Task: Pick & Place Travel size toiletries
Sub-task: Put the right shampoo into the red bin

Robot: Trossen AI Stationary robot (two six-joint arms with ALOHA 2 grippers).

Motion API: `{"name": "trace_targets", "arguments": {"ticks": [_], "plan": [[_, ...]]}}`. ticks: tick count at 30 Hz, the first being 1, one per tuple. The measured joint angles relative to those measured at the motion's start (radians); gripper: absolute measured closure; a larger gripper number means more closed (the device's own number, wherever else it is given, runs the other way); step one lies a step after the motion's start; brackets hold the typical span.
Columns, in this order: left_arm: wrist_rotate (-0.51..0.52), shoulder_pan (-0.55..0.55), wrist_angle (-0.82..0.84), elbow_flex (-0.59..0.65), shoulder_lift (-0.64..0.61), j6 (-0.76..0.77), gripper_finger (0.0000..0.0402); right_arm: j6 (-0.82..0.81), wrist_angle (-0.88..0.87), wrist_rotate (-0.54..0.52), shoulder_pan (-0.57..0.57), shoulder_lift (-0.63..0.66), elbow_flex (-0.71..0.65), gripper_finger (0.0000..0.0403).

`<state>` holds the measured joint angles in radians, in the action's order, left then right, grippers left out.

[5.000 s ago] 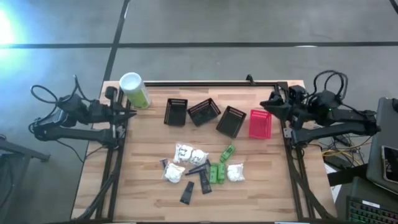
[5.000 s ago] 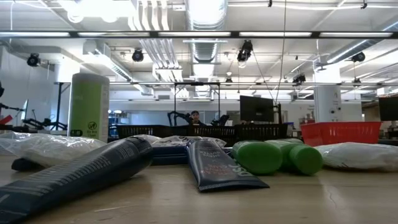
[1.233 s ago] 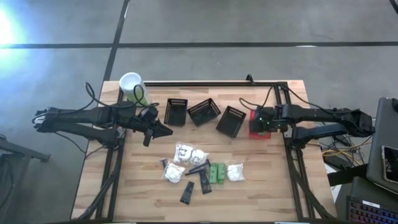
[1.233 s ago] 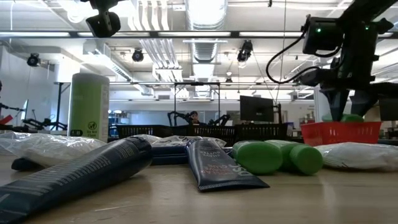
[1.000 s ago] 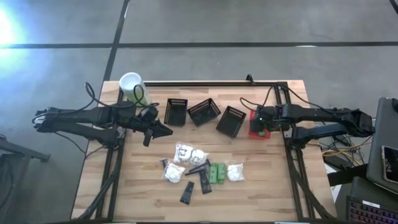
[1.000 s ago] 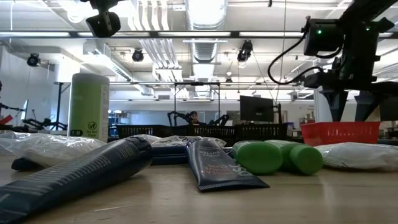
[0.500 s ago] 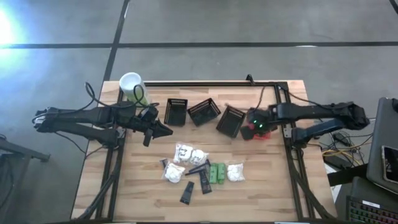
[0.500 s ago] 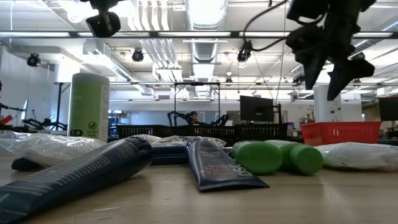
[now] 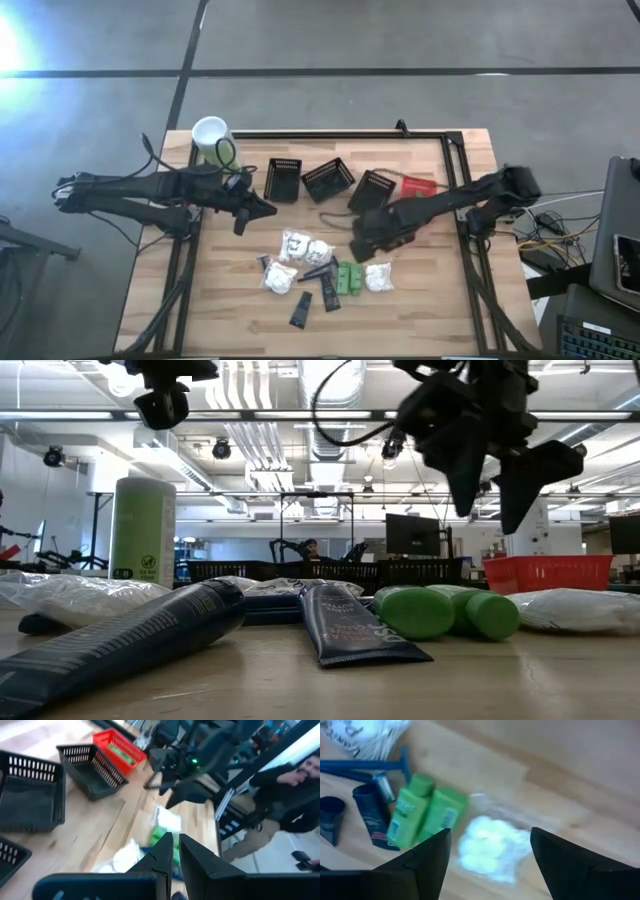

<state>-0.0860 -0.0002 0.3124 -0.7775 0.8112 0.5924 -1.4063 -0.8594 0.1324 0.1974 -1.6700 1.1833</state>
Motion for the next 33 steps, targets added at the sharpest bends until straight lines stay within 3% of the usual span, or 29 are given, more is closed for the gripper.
{"name": "trace_targets", "arguments": {"ticks": [10,20,24,33], "plan": [[-0.002,-0.001,0.035,0.051,0.005,-0.015,0.0367,-0.112,0.002,-0.001,0.115,-0.286,0.231,0.0129],[-0.003,-0.001,0.028,0.056,0.005,0.032,0.0367,-0.132,-0.009,-0.054,0.124,-0.435,0.290,0.0107],[-0.003,-0.001,0.012,0.056,0.005,0.075,0.0367,-0.115,-0.020,-0.054,0.127,-0.453,0.309,0.0137],[-0.009,-0.003,0.002,0.057,0.004,0.144,0.0367,-0.152,-0.004,-0.114,0.162,-0.421,0.313,0.0256]]}}
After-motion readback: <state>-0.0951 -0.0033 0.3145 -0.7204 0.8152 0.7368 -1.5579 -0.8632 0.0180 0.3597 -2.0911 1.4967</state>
